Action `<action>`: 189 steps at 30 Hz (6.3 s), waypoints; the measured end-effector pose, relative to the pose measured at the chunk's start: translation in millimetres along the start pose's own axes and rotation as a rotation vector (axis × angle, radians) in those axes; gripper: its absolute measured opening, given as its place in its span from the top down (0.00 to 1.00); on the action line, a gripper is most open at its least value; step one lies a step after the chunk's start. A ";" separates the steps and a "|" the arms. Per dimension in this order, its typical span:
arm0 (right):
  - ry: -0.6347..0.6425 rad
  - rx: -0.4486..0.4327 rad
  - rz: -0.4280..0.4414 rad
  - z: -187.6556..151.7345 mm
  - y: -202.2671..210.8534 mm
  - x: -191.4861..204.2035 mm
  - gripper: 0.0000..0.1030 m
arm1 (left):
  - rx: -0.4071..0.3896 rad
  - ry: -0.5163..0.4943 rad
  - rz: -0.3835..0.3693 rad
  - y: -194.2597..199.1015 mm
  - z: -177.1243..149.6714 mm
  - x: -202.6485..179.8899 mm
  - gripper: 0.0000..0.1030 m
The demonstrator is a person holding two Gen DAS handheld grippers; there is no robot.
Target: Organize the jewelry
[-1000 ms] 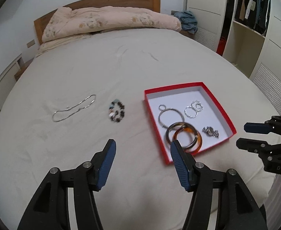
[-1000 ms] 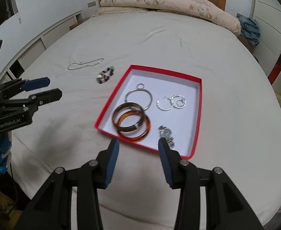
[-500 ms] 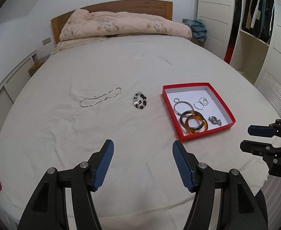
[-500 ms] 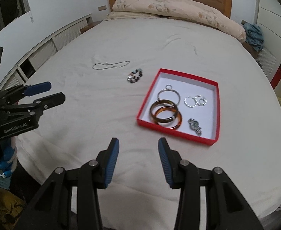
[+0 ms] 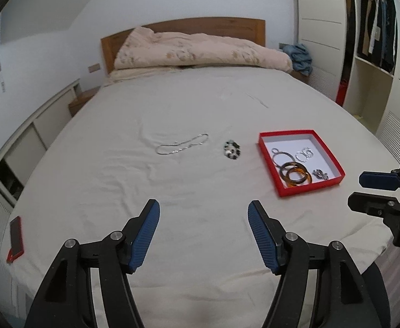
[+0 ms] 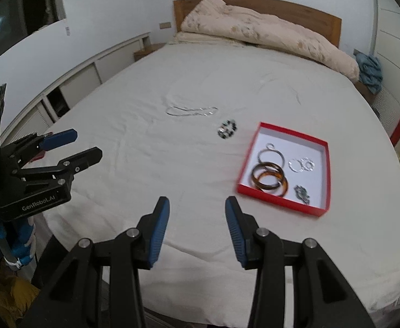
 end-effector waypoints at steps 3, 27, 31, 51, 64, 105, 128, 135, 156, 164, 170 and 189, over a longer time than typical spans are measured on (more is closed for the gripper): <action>0.016 -0.018 0.030 2.9 3.0 15.3 0.61 | -0.002 0.012 0.024 10.9 -4.7 11.9 0.36; -0.047 0.079 0.086 65.2 -156.9 -32.1 0.60 | 0.212 0.119 0.063 -164.8 -12.5 69.8 0.23; -0.074 0.105 0.065 80.5 -196.1 -51.2 0.60 | 0.237 0.124 0.053 -208.7 -0.9 73.0 0.23; -0.133 0.237 -0.057 104.1 -333.5 -103.0 0.50 | 0.262 0.198 0.066 -365.4 58.3 108.4 0.23; -0.144 0.246 -0.053 99.3 -350.5 -119.9 0.50 | 0.294 0.142 0.059 -388.7 54.6 93.8 0.57; -0.152 -0.215 0.044 148.0 -82.8 -76.7 0.84 | -0.037 0.070 -0.088 -146.2 165.4 45.2 0.98; -0.253 -0.280 -0.103 92.7 29.9 -203.8 0.84 | -0.094 -0.090 -0.289 -102.0 221.6 -159.3 0.98; -0.310 -0.199 -0.087 76.0 -26.7 -254.4 0.84 | 0.010 -0.116 -0.299 -179.6 202.1 -205.3 0.98; -0.371 0.070 -0.088 -3.0 -179.8 -302.4 0.83 | 0.331 -0.182 -0.390 -300.7 60.9 -280.3 0.98; -0.344 0.113 -0.099 -18.6 -179.5 -306.7 0.83 | 0.370 -0.144 -0.385 -309.0 46.1 -278.6 0.98; -0.317 0.142 -0.097 -26.1 -180.0 -299.8 0.82 | 0.370 -0.136 -0.362 -306.6 47.2 -270.4 0.80; -0.329 0.135 -0.150 -28.4 -141.7 -289.2 0.67 | 0.270 -0.128 -0.337 -250.5 72.8 -247.0 0.50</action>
Point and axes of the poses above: each gripper's, at about its wrist camera, not at the fingertips, and y roughly against the way its jaws point, x to its left, z to its top, the point moved 10 cm from there along -y, roughly the way its jaws point, and after that the axes turned 5 degrees about z, right-handed, at the moved point
